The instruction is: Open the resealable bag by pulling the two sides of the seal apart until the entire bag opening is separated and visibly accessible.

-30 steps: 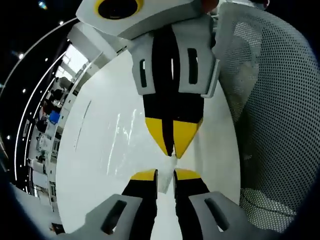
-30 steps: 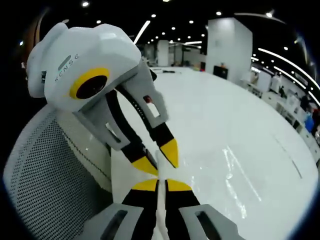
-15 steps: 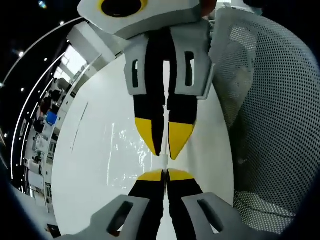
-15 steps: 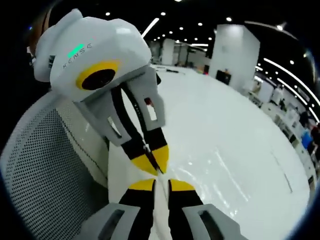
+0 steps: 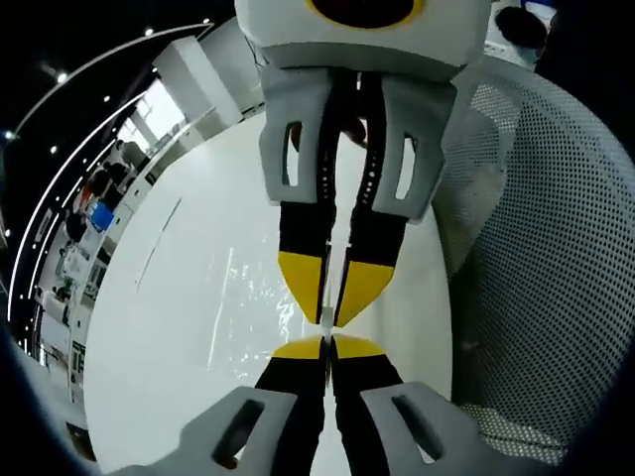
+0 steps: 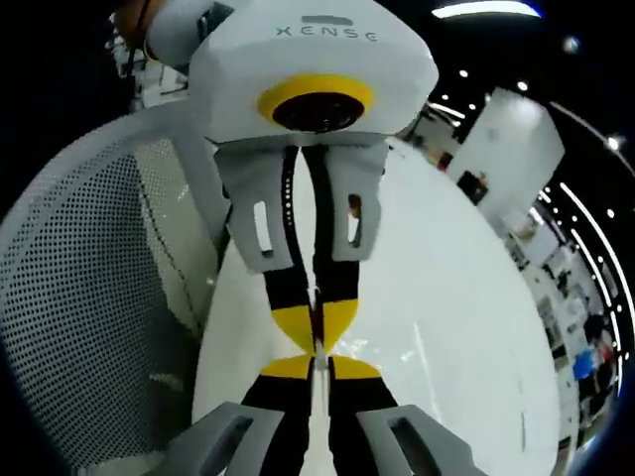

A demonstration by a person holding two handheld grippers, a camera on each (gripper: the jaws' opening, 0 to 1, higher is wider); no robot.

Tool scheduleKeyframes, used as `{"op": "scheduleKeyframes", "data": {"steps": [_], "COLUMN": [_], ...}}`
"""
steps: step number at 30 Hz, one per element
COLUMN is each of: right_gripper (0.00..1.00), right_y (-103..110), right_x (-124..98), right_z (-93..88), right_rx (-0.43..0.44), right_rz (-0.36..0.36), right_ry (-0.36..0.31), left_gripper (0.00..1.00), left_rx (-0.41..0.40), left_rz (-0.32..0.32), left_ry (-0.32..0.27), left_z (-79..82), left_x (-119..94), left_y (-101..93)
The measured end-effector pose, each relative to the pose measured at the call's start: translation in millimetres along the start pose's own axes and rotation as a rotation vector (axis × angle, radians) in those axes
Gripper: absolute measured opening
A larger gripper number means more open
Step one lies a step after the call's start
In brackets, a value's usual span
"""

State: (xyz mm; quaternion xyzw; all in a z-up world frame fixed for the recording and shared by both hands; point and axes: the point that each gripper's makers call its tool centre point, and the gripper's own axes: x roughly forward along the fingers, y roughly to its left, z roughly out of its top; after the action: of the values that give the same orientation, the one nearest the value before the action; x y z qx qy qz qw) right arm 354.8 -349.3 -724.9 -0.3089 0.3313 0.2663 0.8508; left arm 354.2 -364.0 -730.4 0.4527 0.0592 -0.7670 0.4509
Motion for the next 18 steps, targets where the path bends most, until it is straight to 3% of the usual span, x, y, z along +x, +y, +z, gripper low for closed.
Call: {"op": "scheduleKeyframes", "data": {"steps": [7, 13, 18], "right_gripper": [0.0, 0.0, 0.0], "right_y": [5, 7, 9], "right_x": [1, 1, 2], "right_z": [0.4, -0.1, -0.4], "right_rx": [-0.042, -0.059, -0.074], "right_rz": [0.031, 0.038, 0.048], "right_ry": [0.014, 0.022, 0.03], "left_gripper": [0.01, 0.1, 0.0], "left_rx": [-0.002, 0.01, 0.056], "left_rz": [-0.015, -0.03, -0.032], "left_ry": [0.042, 0.042, 0.054], "left_z": [-2.0, 2.1, 3.5], "left_x": [-3, -6, -5], "left_y": [-3.9, -6.9, -8.3]}}
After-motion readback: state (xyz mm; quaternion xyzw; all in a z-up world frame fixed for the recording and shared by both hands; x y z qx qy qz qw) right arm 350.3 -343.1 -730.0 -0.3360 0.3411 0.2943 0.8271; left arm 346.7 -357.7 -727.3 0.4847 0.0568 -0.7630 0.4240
